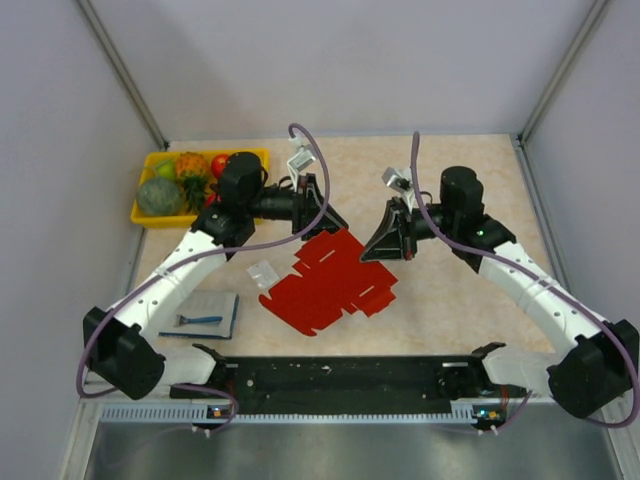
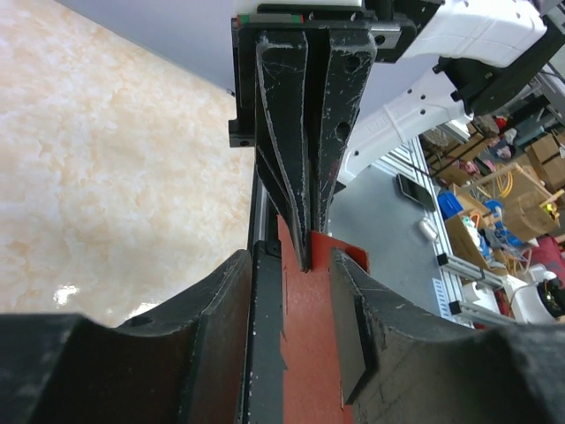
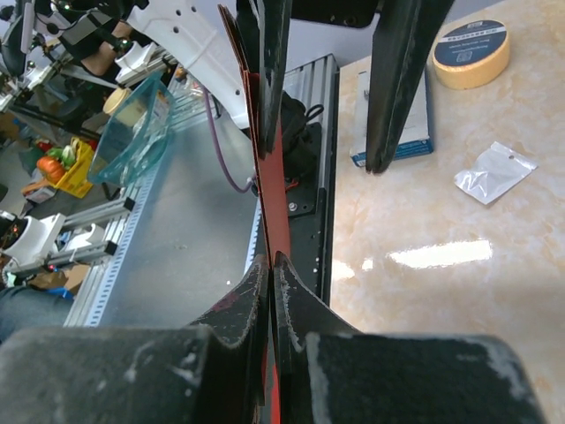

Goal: Fold the paper box

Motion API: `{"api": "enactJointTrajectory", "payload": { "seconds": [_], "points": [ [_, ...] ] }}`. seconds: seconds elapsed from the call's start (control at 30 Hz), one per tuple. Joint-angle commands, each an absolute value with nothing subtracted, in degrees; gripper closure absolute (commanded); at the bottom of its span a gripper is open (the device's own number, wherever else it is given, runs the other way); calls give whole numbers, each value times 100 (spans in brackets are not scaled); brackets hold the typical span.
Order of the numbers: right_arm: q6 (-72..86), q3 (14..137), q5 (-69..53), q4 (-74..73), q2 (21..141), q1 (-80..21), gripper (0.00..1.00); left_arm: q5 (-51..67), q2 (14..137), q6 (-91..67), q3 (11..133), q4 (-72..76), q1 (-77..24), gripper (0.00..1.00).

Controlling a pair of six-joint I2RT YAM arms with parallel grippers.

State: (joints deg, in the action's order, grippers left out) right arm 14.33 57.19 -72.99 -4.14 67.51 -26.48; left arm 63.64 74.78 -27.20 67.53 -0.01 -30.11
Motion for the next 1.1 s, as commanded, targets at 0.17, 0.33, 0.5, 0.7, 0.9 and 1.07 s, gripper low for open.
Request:
{"api": "enactJointTrajectory", "payload": {
  "seconds": [0.17, 0.33, 0.5, 0.7, 0.9, 1.07],
  "points": [
    [1274, 5950, -6969, -396, 7049, -2637, 100, 6952, 6943, -3366, 6557, 1080, -2725, 45],
    [1415, 5950, -7014, -203, 6988, -2637, 100, 6804, 7172, -2945, 6846, 328, -2909, 55],
    [1521, 5950, -7137, -61, 6926, -2637, 100, 6391, 7111, -2610, 6987, 26, -2831, 65],
    [1371, 5994, -7128, -237, 6943, -2637, 100, 6399, 7048, -3779, 6855, 872, -2171, 67],
    [1336, 6100, -7137, -281, 6961, -2637, 100, 6457, 7576, -2505, 7506, -932, -2302, 73],
    [1275, 6214, -7146, -378, 7022, -2637, 100, 6530, 7594, -1978, 7708, -1336, -2636, 74]
  ]
}}
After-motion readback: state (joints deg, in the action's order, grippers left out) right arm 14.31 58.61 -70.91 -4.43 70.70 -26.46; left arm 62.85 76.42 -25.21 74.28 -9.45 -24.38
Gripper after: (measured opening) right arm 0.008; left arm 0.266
